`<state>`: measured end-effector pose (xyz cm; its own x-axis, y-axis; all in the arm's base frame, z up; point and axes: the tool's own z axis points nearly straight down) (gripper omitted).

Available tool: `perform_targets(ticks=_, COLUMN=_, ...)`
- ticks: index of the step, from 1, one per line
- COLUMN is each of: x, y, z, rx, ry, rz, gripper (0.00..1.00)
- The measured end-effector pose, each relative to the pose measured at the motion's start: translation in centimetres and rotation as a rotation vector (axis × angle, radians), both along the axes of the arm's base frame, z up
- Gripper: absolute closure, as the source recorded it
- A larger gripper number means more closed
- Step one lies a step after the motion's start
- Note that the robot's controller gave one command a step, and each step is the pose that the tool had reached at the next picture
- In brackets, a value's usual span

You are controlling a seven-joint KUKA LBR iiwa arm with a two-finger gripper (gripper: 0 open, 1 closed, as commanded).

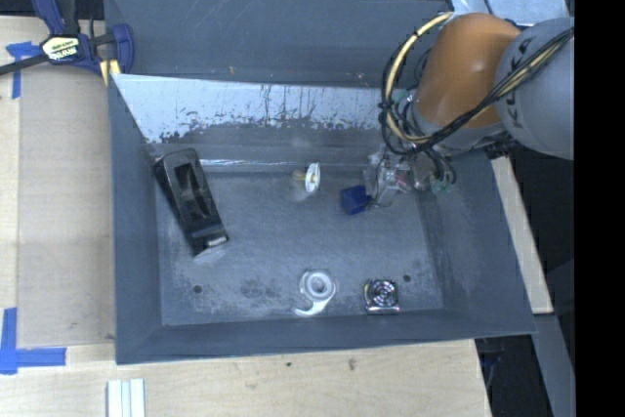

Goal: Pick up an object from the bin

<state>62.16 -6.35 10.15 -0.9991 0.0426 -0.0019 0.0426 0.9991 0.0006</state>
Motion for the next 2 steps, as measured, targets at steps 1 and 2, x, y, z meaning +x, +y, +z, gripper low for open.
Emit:
perform_targets(ticks=1, x=0.0, y=0.0, z=0.0, rx=0.0, ry=0.0, rz=0.0, gripper=1.0)
perform_targets(ticks=2, x=-0.1, y=-0.3, z=4.7, rx=0.0, ry=0.002, rz=0.015, gripper=1.0)
